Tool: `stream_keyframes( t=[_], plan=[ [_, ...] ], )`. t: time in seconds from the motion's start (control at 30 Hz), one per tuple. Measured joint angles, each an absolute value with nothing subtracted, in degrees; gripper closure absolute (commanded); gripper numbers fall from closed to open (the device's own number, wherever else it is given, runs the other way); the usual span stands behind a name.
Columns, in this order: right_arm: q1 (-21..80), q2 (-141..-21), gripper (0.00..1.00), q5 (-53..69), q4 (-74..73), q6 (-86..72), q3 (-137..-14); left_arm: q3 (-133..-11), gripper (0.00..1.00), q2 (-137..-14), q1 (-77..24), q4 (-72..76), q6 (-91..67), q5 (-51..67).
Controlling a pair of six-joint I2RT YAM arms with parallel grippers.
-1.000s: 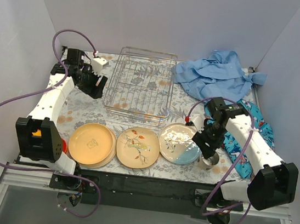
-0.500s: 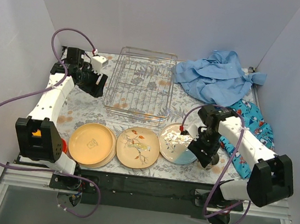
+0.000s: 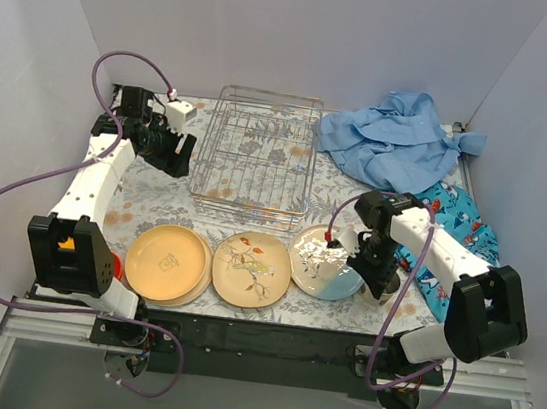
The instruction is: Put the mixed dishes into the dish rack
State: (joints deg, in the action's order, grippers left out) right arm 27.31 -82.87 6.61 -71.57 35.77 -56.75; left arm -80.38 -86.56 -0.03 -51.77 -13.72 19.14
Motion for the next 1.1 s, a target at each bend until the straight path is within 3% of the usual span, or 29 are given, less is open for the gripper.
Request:
stream_keyframes(
  t=[0.17, 0.3, 0.6, 0.67, 0.83, 0.97, 1.1],
  plan=[
    [27.4, -81.4, 0.99, 5.0, -74.1, 35.1, -61.3, -83.8, 0.24, -86.8, 0.0, -51.2, -20.4, 23.9],
    [27.4, -81.1, 0.99, 4.2, -75.1, 35.4, -73.2, -88.7, 0.16, -86.8, 0.0, -45.2, -30.9, 30.8],
    [27.4, -84.6, 0.99, 3.3, -64.1, 31.7, -95.9, -90.2, 0.13, -94.8, -0.2, -15.7, -69.8, 50.7],
    [27.6, -84.0, 0.99, 3.2, -56.5, 29.6, -94.6, -88.4, 0.02, -98.4, -0.4, -9.2, -79.3, 53.2],
    [30.9, -76.1, 0.99, 0.1, -28.5, 25.7, -78.1, -88.3, 0.02, -106.0, -1.3, -3.8, -92.6, 55.4],
    [39.8, -71.5, 0.99, -9.3, -8.0, 27.0, -64.9, -88.0, 0.02, -106.8, -1.7, -0.5, -103.2, 57.1],
    [49.1, -73.3, 0.99, -18.9, 9.1, 31.0, -59.7, -86.0, 0.02, -106.4, -2.8, 3.5, -109.8, 56.9]
  ],
)
